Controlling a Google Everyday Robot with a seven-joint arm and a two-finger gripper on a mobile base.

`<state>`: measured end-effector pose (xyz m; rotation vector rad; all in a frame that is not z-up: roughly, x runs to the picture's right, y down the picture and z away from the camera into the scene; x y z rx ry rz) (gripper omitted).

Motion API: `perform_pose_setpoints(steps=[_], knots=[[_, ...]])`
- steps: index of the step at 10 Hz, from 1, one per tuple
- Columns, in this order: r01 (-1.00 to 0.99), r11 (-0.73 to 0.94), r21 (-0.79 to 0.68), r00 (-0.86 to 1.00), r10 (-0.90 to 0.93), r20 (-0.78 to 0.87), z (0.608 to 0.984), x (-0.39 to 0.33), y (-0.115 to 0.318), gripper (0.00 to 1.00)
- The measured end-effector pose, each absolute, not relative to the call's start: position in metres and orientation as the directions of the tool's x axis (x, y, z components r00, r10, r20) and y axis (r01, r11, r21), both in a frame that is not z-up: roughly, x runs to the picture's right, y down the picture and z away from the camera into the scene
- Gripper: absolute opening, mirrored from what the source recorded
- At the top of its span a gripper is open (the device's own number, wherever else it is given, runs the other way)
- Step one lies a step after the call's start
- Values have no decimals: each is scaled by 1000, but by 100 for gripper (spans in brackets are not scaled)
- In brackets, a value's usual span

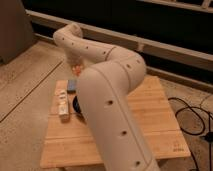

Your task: Place the pepper in the ceramic cup

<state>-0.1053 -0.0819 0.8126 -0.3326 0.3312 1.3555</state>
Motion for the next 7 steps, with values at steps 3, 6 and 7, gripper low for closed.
perform_pose_setpoints(steps=[3, 6, 7], knots=[[-992, 106, 68, 73, 926, -370, 774, -43, -35, 0], [-991, 79, 112, 36, 938, -345, 758, -16, -12, 0], [-990, 81, 116, 36, 937, -347, 759, -13, -7, 0]])
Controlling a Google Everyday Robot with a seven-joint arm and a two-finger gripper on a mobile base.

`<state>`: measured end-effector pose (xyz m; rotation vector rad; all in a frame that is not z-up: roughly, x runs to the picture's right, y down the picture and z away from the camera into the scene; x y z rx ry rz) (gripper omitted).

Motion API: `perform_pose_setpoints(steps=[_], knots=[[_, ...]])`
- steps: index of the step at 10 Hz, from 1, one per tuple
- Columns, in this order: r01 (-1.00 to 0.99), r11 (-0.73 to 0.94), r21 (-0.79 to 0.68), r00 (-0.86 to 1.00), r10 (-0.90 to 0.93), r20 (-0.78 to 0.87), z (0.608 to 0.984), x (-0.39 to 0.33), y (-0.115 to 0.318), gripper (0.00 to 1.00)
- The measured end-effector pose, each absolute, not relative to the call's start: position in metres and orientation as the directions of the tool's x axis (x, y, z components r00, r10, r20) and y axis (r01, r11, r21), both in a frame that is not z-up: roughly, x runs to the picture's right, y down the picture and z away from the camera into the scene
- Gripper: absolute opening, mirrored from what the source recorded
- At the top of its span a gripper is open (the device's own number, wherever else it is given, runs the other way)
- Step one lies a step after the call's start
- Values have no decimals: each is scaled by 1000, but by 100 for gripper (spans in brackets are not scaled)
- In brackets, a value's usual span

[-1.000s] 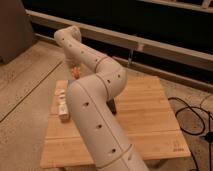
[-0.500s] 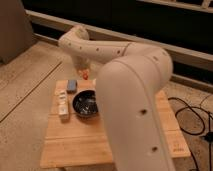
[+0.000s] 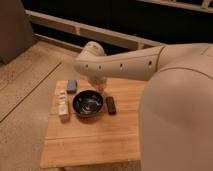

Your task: Place the pepper in the ceramic cup

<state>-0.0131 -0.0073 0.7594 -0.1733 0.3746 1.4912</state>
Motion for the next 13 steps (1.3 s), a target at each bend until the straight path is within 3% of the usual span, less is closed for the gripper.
perform_pose_setpoints(steps=[5, 13], knots=[[-986, 126, 110, 65, 894, -442, 829, 1, 7, 0], [-980, 181, 83, 132, 903, -408, 850, -6, -27, 0]])
